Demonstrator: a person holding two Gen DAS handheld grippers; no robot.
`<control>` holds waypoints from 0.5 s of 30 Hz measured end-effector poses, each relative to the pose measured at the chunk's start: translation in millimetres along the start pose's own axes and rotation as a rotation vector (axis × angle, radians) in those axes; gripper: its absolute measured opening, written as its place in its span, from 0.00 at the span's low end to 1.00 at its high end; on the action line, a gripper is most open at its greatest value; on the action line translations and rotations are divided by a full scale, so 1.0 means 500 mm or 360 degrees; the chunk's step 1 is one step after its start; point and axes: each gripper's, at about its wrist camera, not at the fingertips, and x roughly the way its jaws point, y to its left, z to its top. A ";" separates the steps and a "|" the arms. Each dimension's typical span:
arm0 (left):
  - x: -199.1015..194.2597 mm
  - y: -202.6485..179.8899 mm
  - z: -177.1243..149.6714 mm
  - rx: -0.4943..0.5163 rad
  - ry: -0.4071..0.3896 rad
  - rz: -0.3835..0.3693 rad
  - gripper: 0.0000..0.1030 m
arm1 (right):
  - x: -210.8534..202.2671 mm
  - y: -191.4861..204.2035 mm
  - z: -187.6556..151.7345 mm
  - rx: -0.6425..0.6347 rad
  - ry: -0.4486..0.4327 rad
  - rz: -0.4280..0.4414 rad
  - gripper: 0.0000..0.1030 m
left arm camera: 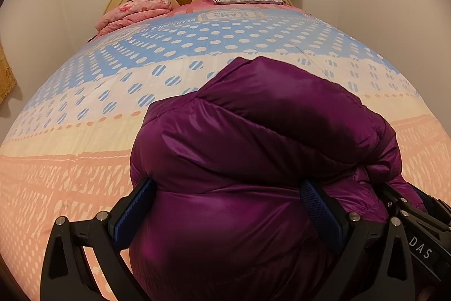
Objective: Fold large clothes
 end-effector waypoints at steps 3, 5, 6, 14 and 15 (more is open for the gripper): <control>0.000 0.000 0.000 -0.0001 0.0001 -0.0002 0.99 | 0.001 0.000 0.000 0.0002 0.0001 0.0005 0.73; 0.004 0.003 0.002 -0.0005 0.0012 -0.0010 0.99 | 0.004 -0.002 0.002 0.0005 0.0003 0.0013 0.73; 0.005 0.005 0.002 -0.0009 0.0019 -0.0017 0.99 | 0.005 -0.003 0.003 0.0004 0.0005 0.0016 0.74; -0.057 0.043 -0.009 0.0001 0.0060 -0.0173 0.99 | -0.005 -0.017 0.008 -0.0010 0.0031 0.0118 0.74; -0.083 0.062 -0.020 -0.0020 0.0040 -0.0194 0.99 | -0.017 -0.022 0.006 -0.0014 0.0027 0.0145 0.75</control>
